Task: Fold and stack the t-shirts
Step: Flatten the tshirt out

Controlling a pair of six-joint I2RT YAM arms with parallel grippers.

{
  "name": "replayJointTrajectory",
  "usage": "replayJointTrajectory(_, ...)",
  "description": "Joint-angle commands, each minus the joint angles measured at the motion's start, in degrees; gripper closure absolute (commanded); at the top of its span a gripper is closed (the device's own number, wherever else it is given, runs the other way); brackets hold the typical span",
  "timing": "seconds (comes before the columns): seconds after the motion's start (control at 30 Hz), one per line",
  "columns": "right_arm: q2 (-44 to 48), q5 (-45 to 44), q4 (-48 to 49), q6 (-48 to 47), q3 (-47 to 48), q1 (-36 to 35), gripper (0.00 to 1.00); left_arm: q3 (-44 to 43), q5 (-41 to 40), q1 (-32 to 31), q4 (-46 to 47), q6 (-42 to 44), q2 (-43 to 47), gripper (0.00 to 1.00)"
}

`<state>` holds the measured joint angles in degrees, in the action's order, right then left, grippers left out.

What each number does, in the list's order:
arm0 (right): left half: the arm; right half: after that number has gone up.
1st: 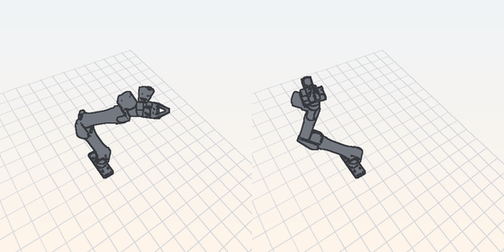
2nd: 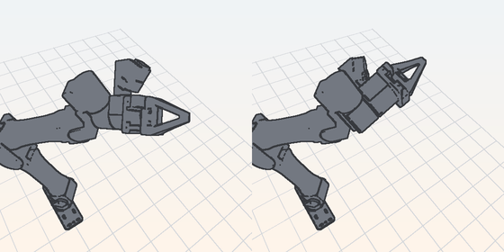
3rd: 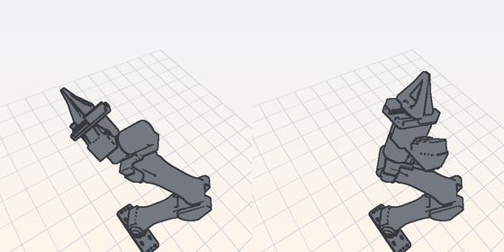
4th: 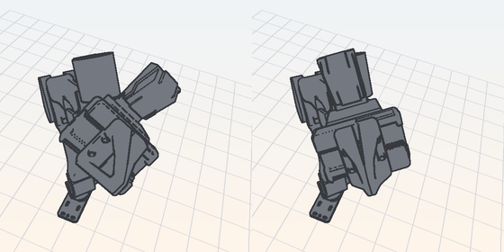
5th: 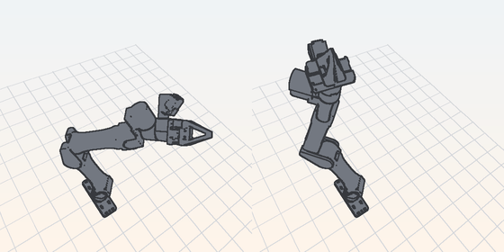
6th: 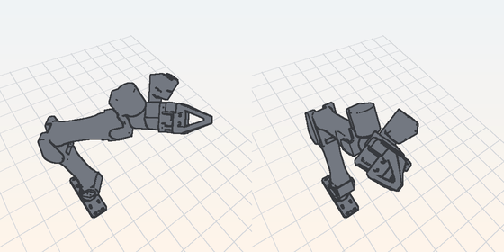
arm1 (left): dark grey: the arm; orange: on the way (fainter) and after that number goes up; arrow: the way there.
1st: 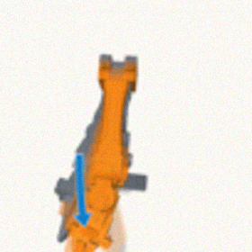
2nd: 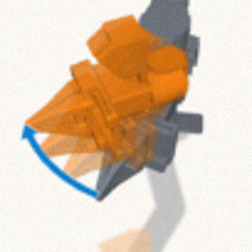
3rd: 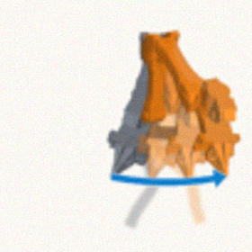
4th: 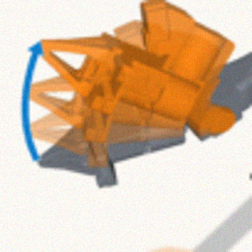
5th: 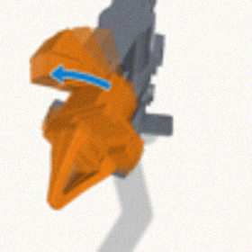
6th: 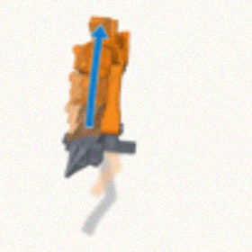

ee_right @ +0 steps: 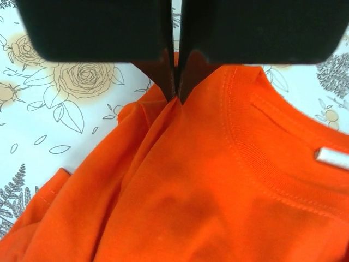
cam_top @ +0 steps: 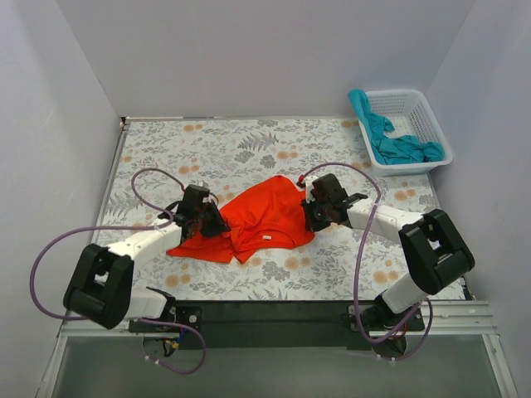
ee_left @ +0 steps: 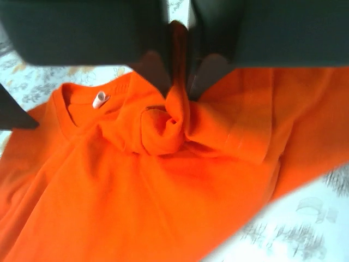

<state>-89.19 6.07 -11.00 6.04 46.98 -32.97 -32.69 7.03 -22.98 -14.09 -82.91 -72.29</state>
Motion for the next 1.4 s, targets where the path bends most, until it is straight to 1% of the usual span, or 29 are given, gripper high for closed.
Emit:
replayJointTrajectory(0.0, 5.9, 5.2, -1.6, -0.9, 2.9, -0.2, 0.99, -13.2, -2.5, 0.2, 6.1, 6.7, -10.6, 1.00)
replayJointTrajectory(0.03, 7.1, 6.7, -4.0, -0.3, 3.8, -0.7, 0.99, -15.6, -3.2, 0.2, 6.3, 7.8, -12.6, 1.00)
replayJointTrajectory(0.07, 9.5, 7.3, -4.7, 0.3, 5.8, -2.3, 0.99, -21.6, -3.6, 0.2, 6.6, 10.5, -16.2, 1.00)
replayJointTrajectory(0.1, 10.5, 8.3, -6.0, 2.0, 6.8, -3.5, 0.99, -24.7, -4.0, 0.3, 6.5, 11.7, -18.0, 1.00)
replayJointTrajectory(0.13, 12.3, 9.1, -6.3, 4.4, 9.1, -6.3, 0.99, -31.3, -3.8, 0.3, 6.6, 14.3, -21.3, 1.00)
replayJointTrajectory(0.17, 13.2, 9.4, -6.5, 5.7, 10.2, -8.1, 0.99, -34.3, -3.7, 0.4, 6.6, 15.3, -22.7, 1.00)
replayJointTrajectory(0.2, 13.2, 9.1, -6.4, 8.3, 13.0, -11.8, 0.99, -40.9, -2.5, 0.4, 6.2, 17.2, -25.3, 1.00)
replayJointTrajectory(0.23, 12.6, 8.6, -6.0, 9.3, 14.6, -16.4, 0.99, -43.6, -2.1, 0.5, 5.9, 18.1, -27.2, 1.00)
replayJointTrajectory(0.27, 8.0, 5.5, -3.8, 11.6, 21.9, -24.3, 0.94, -51.5, -2.7, 0.7, 6.4, 20.7, -28.4, 0.89)
replayJointTrajectory(0.33, 4.6, 5.6, -3.8, 12.1, 23.8, -24.6, 0.69, -50.4, -4.9, 1.4, 5.7, 21.7, -26.7, 0.42)
replayJointTrajectory(0.37, 4.7, 4.3, -3.8, 12.2, 23.4, -24.6, 0.57, -47.2, -5.6, 1.6, 5.7, 21.4, -25.5, 0.32)
replayJointTrajectory(0.4, 5.9, 3.2, -3.8, 12.1, 21.9, -24.6, 0.52, -45.2, -6.3, 1.7, 5.5, 21.4, -22.2, 0.25)
replayJointTrajectory(0.43, 5.9, 1.8, -3.8, 11.9, 21.8, -24.6, 0.48, -42.8, -8.2, 1.7, 5.5, 21.2, -22.2, 0.20)
replayJointTrajectory(0.47, 7.6, 0.2, -4.1, 11.2, 19.9, -24.5, 0.45, -40.7, -10.6, 1.7, 5.0, 21.0, -18.0, 0.14)
replayJointTrajectory(0.5, 8.6, -2.5, -4.6, 10.5, 18.8, -24.2, 0.39, -38.7, -11.5, 1.7, 4.5, 20.6, -15.8, 0.11)
replayJointTrajectory(0.53, 10.8, -3.7, -4.8, 10.4, 17.5, -23.7, 0.37, -36.2, -12.2, 1.8, 3.9, 20.1, -13.4, 0.10)
replayJointTrajectory(0.57, 11.8, -4.0, -4.9, 10.3, 14.4, -22.1, 0.36, -32.0, -12.6, 1.7, 2.2, 18.5, -8.6, 0.08)
replayJointTrajectory(0.67, 15.4, -3.0, -4.8, 10.5, 9.9, -18.3, 0.36, -25.2, -12.6, 1.5, -1.9, 16.0, 0.9, 0.06)
replayJointTrajectory(0.7, 16.1, -2.3, -4.8, 9.8, 7.0, -15.7, 0.36, -21.1, -10.4, 1.4, -3.2, 14.2, 3.2, 0.06)
replayJointTrajectory(0.73, 17.3, -1.9, -4.7, 9.4, 5.9, -14.7, 0.37, -19.2, -8.7, 1.3, -4.4, 13.5, 7.5, 0.06)
replayJointTrajectory(0.77, 17.7, -1.5, -4.8, 9.1, 4.8, -12.5, 0.37, -15.6, -7.1, 1.0, -6.8, 11.7, 9.5, 0.06)
replayJointTrajectory(0.8, 18.2, -0.3, -4.7, 8.2, 2.8, -11.3, 0.38, -14.2, -3.0, 0.9, -8.3, 10.9, 11.4, 0.06)
replayJointTrajectory(0.83, 18.6, 0.3, -4.3, 7.8, 1.9, -10.5, 0.38, -12.6, -1.4, 0.8, -10.0, 9.8, 14.4, 0.06)
replayJointTrajectory(0.9, 18.5, 2.0, -2.9, 6.4, 0.1, -8.7, 0.38, -8.6, 1.6, 0.4, -14.2, 6.9, 16.9, 0.06)
replayJointTrajectory(0.93, 17.9, 2.5, -2.2, 6.1, -1.1, -8.5, 0.39, -7.1, 5.4, 0.3, -15.1, 6.0, 18.4, 0.06)
replayJointTrajectory(1.0, 16.6, 3.9, 0.3, 5.3, -1.7, -7.9, 0.39, -3.4, 7.9, 0.0, -16.5, 4.4, 19.3, 0.05)
replayJointTrajectory(1.1, 12.7, 5.1, 4.1, 4.2, -1.8, -7.2, 0.38, -0.4, 7.9, 0.0, -17.6, 2.7, 19.4, 0.05)
replayJointTrajectory(1.23, 5.3, 7.3, 7.5, 3.2, 0.6, -5.9, 0.32, 1.4, 8.8, 0.0, -16.6, 3.5, 16.1, 0.03)
replayJointTrajectory(1.37, -1.2, 8.3, 9.0, 2.0, 4.9, -5.3, 0.31, 1.1, 9.5, 0.0, -16.2, 5.0, 11.3, 0.02)
